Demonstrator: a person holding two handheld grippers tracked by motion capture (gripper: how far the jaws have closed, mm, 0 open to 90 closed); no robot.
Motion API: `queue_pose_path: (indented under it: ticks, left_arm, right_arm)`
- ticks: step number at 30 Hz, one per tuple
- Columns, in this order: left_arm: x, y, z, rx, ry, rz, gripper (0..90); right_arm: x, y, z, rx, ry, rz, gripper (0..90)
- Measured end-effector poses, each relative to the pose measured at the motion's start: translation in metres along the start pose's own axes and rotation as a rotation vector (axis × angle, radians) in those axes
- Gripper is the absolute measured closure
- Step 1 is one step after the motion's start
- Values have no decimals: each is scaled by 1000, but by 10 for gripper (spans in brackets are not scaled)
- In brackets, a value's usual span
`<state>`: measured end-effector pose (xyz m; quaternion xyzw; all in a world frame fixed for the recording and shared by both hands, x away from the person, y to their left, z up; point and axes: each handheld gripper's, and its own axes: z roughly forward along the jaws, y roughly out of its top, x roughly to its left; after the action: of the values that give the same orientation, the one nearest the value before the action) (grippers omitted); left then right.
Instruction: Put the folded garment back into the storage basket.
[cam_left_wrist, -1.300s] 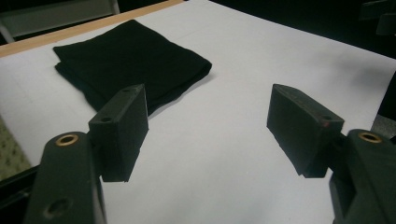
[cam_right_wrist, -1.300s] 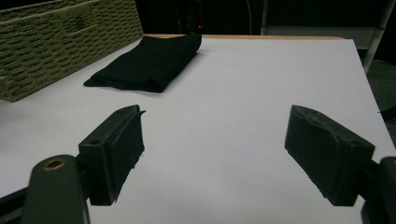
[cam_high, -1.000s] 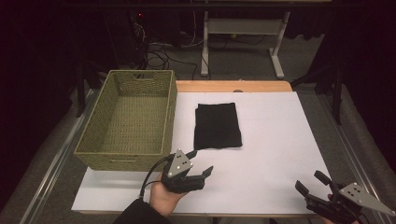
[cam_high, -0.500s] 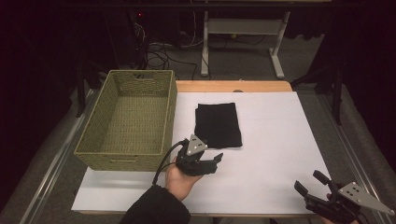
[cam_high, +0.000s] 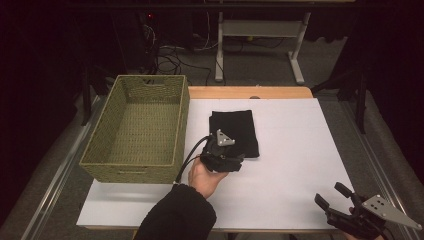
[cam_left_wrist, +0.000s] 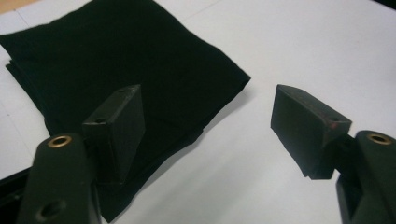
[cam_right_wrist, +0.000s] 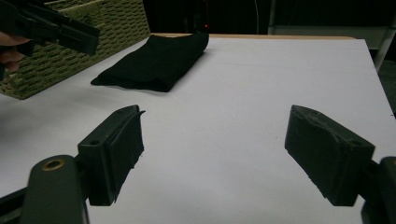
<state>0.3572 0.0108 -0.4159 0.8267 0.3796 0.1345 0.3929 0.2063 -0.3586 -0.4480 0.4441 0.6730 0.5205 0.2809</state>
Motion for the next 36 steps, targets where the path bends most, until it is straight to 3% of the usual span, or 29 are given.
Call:
queue_pose_path:
  ticks: [13,16,24,25,36]
  left_arm:
    - [15,21,19,59,31,-40,221]
    - [22,27,27,89,39,-72,203]
    - [31,40,39,130,59,-105,191]
    - [36,44,43,155,57,-117,191]
    - [55,58,61,219,100,-150,169]
  right_arm:
    - [1,0,0,2,2,-1,199]
    - [1,0,0,3,2,-1,199]
    - [1,0,1,3,6,-4,199]
    - [1,0,1,3,7,-3,200]
    - [1,0,1,4,12,-3,199]
